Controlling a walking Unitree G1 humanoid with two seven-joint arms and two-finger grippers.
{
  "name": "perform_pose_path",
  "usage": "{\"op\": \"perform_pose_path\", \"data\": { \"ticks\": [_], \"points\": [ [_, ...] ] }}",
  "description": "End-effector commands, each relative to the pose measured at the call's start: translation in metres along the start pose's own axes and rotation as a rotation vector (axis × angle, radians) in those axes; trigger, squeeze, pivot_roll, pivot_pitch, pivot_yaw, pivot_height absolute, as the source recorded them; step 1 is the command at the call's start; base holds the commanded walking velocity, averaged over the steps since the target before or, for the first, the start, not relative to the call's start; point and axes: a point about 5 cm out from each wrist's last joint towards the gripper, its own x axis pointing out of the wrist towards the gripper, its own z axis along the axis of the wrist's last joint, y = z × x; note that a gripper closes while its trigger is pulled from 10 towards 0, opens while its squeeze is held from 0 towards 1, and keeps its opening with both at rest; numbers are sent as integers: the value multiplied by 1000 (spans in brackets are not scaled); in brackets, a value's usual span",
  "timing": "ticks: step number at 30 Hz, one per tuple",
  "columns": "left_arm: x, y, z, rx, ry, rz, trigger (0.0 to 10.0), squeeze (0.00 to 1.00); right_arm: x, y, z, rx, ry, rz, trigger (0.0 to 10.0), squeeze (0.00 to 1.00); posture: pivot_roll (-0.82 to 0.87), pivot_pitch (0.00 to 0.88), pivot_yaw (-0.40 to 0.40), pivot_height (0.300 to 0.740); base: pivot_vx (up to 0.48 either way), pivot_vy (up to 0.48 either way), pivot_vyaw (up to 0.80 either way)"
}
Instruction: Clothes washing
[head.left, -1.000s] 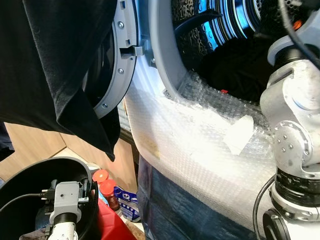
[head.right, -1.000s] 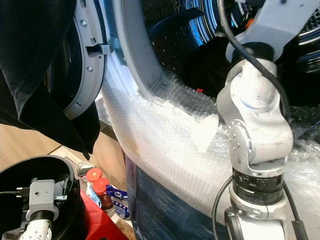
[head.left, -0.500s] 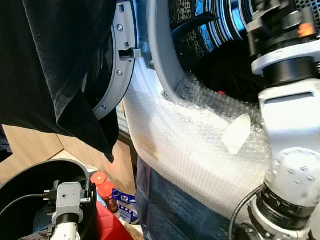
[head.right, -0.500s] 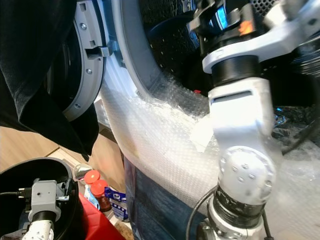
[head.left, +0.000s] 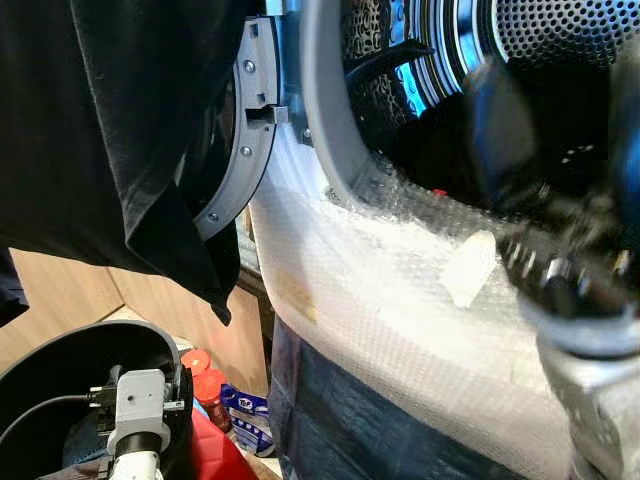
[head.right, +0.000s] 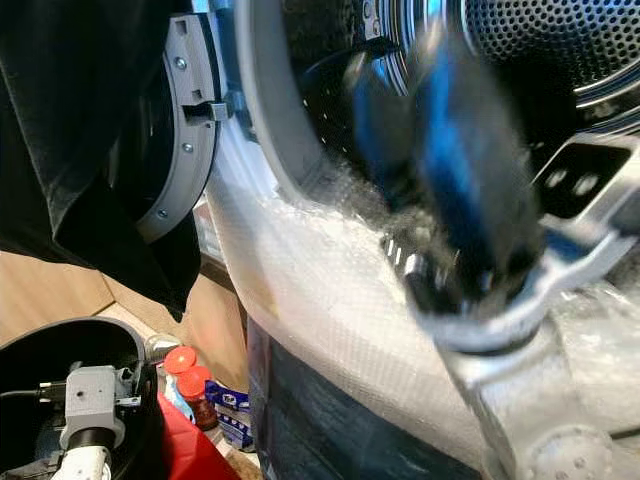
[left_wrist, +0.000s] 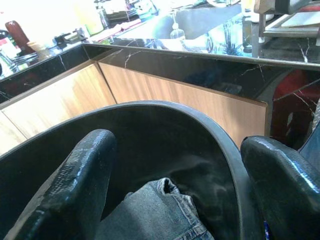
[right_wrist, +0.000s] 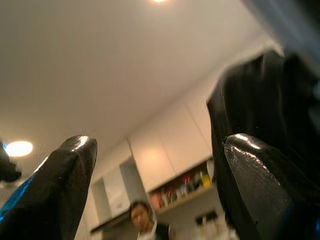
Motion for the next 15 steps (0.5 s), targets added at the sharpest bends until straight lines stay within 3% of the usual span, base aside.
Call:
{"op": "perform_pose_path", "data": {
  "ticks": [1,5,9,10,15],
  "points": [
    [-1,1,-4,13,9,1,10000,0,-13,-3,-24,56,171,-7,10000,0,-3,0,-17,740,0,0,0],
    [-1,2,-2,12,-4,10,10000,0,-42,-11,-59,148,364,-104,10000,0,0,0,-19,740,0,0,0],
    [-1,1,-2,10,-9,8,10000,0,-71,-19,-75,199,427,-191,10000,0,1,0,-17,740,0,0,0],
    [-1,1,-2,10,-9,8,10000,0,-71,-19,-75,199,427,-191,10000,0,1,0,-17,740,0,0,0],
    [-1,1,-1,15,-13,-7,10000,0,-123,-31,-99,254,547,-344,10000,0,3,0,-13,740,0,0,0]
  ]
}}
